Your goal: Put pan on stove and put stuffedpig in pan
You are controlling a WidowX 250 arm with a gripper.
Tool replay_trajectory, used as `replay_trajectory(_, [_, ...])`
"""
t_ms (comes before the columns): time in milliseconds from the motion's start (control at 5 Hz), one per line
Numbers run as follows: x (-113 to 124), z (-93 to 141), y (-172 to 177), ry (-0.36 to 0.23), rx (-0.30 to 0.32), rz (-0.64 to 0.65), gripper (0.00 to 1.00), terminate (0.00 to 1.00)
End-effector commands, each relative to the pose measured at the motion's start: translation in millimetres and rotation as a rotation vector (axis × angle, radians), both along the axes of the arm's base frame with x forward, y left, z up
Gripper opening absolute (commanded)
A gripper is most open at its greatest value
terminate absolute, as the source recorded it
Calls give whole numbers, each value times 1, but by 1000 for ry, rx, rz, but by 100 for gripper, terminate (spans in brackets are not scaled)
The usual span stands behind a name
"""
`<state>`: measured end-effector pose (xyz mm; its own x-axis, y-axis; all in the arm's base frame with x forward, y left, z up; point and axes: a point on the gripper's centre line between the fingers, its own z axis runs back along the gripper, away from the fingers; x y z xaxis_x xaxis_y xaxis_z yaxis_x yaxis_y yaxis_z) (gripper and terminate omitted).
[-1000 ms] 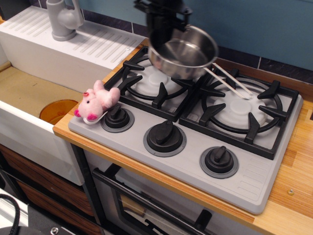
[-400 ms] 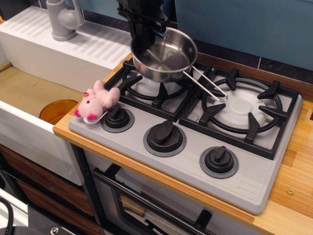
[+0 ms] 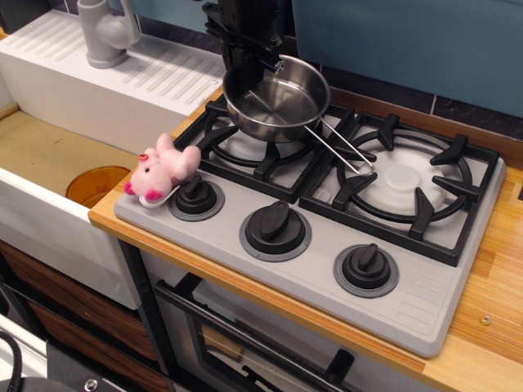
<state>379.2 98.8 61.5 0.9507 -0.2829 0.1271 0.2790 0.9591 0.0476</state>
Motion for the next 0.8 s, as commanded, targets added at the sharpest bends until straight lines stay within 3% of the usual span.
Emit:
replay_trajectory(0, [8,28,6,-64,44,-20,100,0])
replay_trajectory(600, [-7,62,-16,-8,77,2,100,0])
